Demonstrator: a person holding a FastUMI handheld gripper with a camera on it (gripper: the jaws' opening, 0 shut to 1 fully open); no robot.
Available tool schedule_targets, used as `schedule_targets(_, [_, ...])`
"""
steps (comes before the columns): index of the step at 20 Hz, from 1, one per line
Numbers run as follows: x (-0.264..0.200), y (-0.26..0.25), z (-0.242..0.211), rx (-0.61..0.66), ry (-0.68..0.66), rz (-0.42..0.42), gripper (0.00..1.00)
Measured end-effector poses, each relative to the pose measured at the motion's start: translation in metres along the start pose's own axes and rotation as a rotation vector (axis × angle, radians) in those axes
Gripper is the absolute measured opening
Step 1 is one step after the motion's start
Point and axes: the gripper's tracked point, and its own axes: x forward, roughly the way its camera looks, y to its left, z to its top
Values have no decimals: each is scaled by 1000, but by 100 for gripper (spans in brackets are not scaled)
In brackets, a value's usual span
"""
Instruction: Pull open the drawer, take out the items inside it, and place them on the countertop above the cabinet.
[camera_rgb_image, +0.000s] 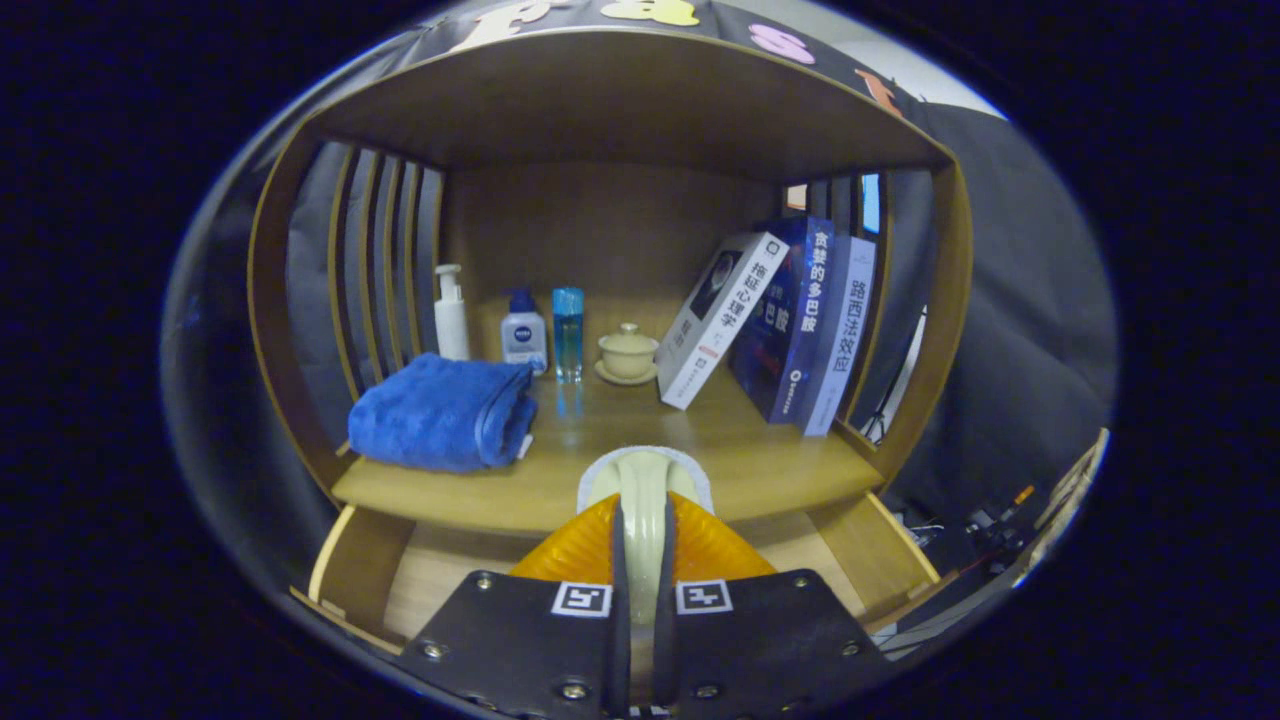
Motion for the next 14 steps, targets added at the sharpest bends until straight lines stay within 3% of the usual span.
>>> schedule_targets(7, [59, 14, 12, -2, 38, 52, 9])
schedule_targets(14, [95, 12, 8, 3, 75, 44, 9])
